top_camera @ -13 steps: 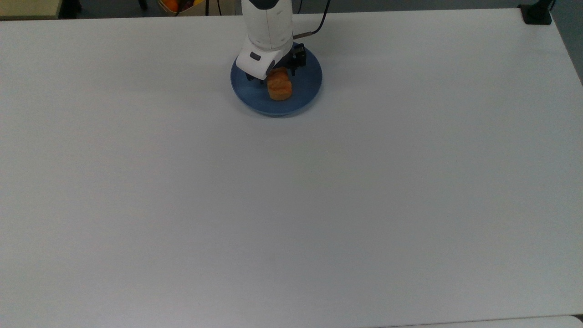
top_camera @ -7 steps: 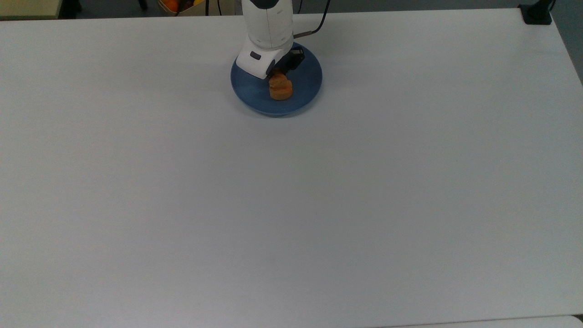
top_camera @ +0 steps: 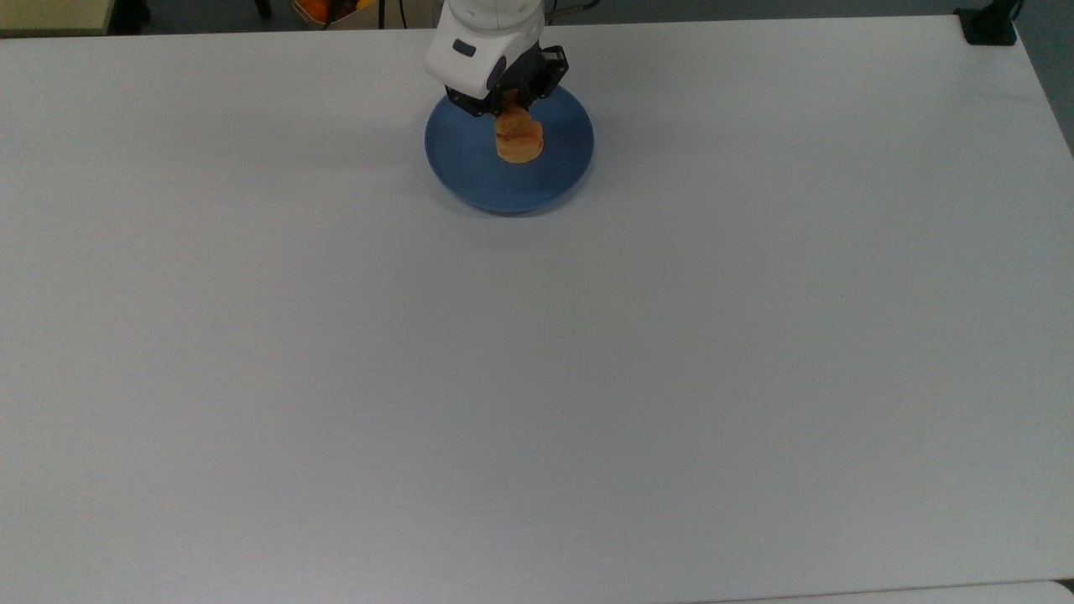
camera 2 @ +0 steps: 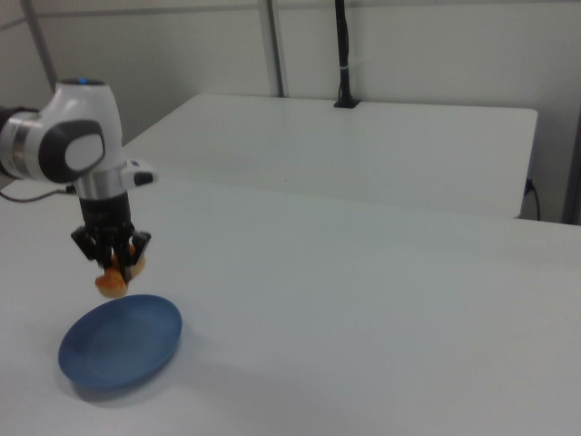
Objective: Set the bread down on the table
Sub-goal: 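Lower the gripper and close it on the orange bread roll, then carry the bread roll away from the plate and lower it to the table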
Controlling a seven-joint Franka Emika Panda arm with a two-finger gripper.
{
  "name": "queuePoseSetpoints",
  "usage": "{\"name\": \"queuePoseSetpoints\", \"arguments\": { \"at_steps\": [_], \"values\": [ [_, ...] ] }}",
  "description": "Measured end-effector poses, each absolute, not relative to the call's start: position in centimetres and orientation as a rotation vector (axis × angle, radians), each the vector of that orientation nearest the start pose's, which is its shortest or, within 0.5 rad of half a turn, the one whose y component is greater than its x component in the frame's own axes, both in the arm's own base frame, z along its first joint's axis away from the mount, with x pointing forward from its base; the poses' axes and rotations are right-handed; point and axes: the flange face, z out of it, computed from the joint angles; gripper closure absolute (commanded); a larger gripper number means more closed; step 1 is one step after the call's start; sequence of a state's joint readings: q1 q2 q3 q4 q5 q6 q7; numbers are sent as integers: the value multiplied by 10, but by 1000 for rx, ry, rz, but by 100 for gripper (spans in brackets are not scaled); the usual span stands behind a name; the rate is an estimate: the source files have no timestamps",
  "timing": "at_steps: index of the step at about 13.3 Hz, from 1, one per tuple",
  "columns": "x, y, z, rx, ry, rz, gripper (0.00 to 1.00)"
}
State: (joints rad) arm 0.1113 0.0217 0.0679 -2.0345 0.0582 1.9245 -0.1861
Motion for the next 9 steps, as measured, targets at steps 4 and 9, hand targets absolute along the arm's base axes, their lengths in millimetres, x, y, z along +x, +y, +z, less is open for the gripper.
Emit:
{"name": "queuePoseSetpoints", "arguments": {
  "at_steps": [4, 9],
  "values": [
    [574, 149, 499, -3040, -473, 22, 67],
    [624, 267, 470, -2990, -497, -131, 67]
  ]
}}
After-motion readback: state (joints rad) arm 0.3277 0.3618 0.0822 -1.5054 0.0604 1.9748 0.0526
